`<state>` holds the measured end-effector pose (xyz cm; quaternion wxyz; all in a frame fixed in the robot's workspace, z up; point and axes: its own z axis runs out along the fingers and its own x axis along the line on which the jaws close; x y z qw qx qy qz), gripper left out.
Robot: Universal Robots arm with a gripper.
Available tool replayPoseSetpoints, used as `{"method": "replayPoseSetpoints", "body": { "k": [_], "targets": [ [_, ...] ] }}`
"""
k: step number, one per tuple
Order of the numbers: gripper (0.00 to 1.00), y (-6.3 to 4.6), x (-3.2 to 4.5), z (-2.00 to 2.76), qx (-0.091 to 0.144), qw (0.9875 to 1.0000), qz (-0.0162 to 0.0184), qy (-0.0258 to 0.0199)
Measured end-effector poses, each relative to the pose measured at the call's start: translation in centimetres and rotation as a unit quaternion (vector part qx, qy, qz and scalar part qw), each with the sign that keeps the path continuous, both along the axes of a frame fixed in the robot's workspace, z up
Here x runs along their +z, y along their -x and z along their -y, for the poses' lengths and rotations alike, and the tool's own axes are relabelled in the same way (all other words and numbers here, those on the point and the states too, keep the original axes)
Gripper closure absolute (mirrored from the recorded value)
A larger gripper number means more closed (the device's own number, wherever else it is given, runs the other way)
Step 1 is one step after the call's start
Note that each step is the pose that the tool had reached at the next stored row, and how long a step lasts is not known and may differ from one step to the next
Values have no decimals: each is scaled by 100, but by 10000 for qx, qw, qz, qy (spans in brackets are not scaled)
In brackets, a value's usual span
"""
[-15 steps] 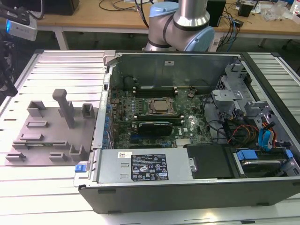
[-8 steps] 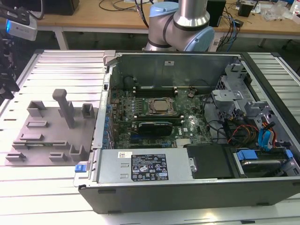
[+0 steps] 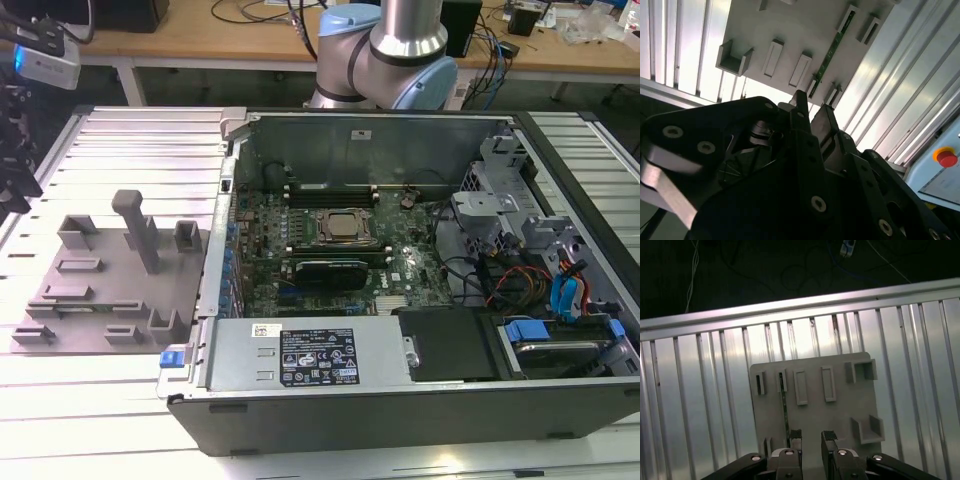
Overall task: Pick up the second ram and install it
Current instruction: 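Pick up the second ram and move it above second insertion slot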
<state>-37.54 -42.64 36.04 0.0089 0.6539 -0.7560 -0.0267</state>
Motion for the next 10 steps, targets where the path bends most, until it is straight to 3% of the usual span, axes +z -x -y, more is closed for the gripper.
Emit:
{"method": "replayPoseSetpoints", "body": {
  "k": [10],
  "targets": [
    [72,0,-106,5,0,10000,0,0]
  ]
}}
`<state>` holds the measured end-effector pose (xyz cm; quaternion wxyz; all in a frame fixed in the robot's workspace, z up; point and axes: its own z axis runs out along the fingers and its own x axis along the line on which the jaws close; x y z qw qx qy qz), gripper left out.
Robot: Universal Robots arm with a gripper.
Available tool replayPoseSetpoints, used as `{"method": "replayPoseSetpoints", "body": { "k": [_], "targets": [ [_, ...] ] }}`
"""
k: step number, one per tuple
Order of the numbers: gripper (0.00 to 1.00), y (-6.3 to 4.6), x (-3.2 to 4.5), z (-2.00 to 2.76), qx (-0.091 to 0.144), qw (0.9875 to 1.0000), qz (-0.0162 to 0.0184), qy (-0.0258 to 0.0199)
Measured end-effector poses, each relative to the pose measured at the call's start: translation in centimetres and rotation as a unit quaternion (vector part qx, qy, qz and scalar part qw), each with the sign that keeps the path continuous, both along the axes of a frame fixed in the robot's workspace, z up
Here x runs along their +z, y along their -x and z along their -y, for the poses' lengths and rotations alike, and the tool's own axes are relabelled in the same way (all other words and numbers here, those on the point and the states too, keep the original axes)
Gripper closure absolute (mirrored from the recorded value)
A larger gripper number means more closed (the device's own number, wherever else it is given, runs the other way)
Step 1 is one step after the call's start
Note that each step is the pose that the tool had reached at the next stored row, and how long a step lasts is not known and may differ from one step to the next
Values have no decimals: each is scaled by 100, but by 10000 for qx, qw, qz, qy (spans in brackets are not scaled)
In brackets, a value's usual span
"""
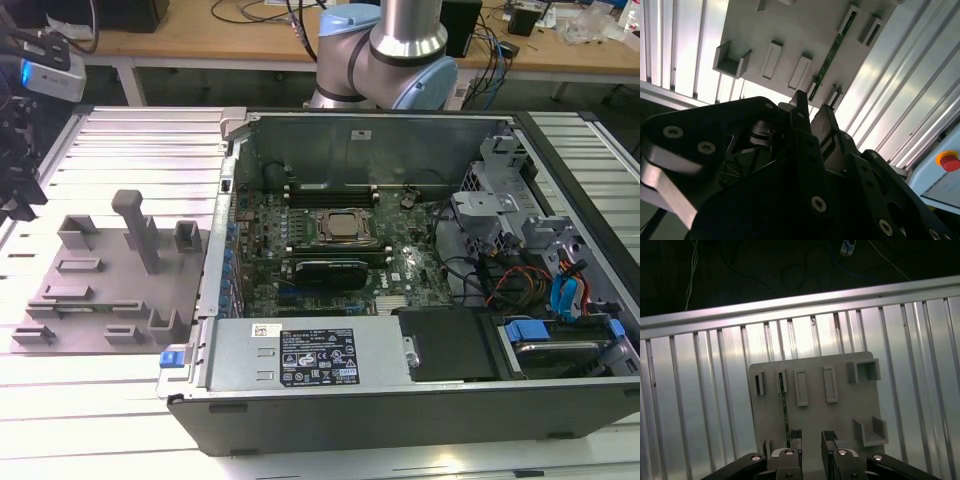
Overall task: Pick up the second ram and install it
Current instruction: 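Pick up the second ram and move it above second insertion slot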
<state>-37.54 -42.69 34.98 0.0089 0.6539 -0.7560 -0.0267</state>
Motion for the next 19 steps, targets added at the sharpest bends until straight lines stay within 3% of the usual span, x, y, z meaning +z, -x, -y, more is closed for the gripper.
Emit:
{"method": "replayPoseSetpoints", "body": {
  "k": [19],
  "targets": [
    [72,0,-141,3,0,10000,0,0]
  ]
}}
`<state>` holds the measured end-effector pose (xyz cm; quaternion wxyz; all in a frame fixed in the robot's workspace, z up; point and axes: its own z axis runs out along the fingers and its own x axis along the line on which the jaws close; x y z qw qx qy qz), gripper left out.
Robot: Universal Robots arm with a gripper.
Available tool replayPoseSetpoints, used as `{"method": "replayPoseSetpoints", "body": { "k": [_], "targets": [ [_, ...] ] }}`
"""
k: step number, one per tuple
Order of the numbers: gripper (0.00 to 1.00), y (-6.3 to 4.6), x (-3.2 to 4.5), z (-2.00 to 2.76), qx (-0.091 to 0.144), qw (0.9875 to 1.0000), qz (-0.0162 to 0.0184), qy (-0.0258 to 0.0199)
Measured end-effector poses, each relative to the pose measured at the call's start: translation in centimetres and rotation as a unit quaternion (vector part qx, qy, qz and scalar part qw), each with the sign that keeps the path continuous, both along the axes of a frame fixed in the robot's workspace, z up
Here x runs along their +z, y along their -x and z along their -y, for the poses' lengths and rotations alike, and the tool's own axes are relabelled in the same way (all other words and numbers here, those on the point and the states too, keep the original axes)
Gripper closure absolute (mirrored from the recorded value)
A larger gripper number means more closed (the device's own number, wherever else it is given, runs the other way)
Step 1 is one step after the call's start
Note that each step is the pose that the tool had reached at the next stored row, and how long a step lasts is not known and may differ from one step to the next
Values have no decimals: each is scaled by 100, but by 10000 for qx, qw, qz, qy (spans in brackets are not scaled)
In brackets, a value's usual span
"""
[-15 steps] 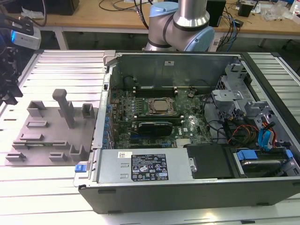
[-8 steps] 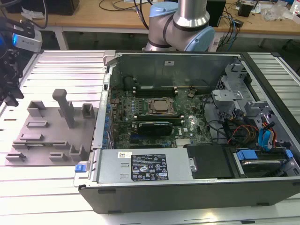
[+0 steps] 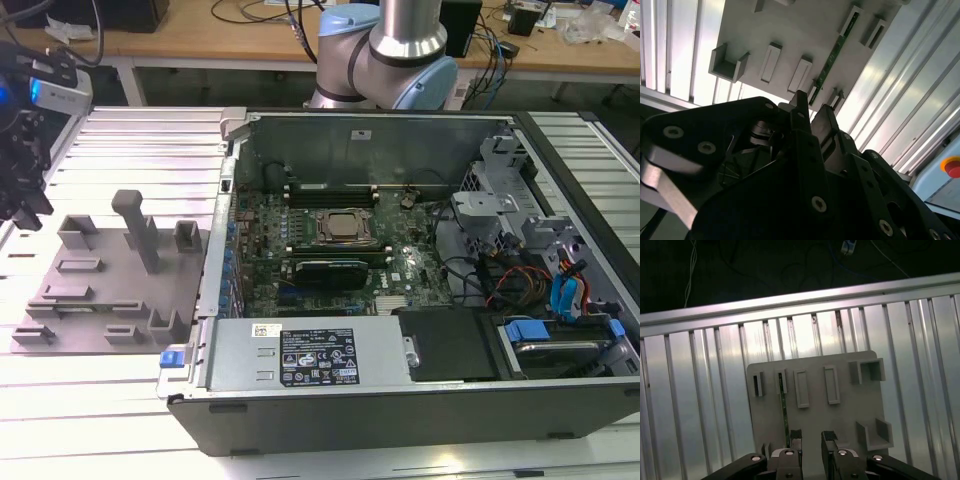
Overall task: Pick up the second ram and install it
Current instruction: 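Pick up the second ram and move it above second insertion slot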
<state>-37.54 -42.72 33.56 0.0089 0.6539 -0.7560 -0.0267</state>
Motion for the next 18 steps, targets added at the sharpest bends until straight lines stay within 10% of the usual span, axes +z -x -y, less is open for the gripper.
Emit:
{"method": "replayPoseSetpoints", "body": {
  "k": [18],
  "targets": [
    [72,0,-85,2,0,10000,0,0]
  ]
}}
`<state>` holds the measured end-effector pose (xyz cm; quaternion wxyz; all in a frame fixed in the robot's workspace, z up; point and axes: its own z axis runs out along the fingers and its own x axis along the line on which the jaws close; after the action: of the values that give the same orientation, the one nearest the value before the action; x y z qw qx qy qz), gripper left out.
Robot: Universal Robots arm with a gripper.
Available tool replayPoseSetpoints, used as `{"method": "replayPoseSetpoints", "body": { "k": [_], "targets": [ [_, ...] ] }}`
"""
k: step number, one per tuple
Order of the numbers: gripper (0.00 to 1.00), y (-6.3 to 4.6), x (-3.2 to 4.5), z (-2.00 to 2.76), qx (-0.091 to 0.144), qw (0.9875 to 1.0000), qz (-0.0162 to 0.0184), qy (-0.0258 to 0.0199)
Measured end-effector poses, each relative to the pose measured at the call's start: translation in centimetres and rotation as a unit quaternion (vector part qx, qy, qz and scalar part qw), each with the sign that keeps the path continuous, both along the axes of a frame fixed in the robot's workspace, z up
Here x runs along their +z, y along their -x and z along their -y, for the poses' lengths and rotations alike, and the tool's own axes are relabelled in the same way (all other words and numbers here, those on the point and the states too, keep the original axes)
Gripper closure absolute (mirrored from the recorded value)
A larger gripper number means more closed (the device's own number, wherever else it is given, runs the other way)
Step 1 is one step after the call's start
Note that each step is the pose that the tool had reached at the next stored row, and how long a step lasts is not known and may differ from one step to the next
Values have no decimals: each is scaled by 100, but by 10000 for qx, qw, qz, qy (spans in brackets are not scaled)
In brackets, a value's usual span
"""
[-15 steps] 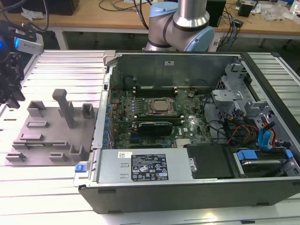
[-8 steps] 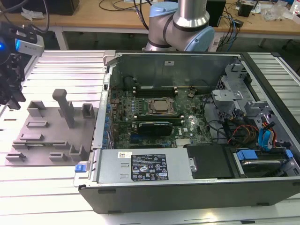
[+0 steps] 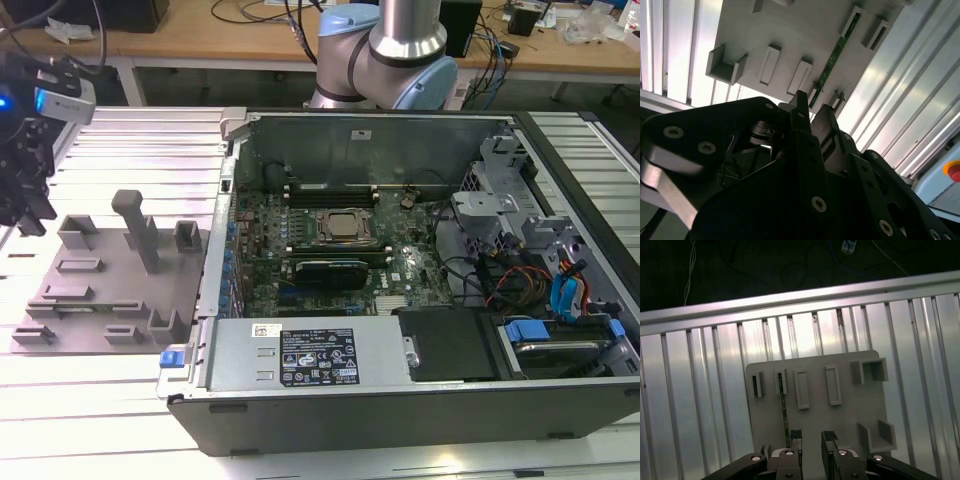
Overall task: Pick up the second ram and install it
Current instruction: 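Pick up the second ram and move it above second insertion slot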
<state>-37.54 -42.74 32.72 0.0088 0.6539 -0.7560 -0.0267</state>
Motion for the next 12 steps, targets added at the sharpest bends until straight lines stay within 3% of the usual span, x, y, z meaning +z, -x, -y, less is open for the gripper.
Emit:
{"method": "replayPoseSetpoints", "body": {
  "k": [12],
  "targets": [
    [72,0,-75,20,0,10000,0,0]
  ]
}}
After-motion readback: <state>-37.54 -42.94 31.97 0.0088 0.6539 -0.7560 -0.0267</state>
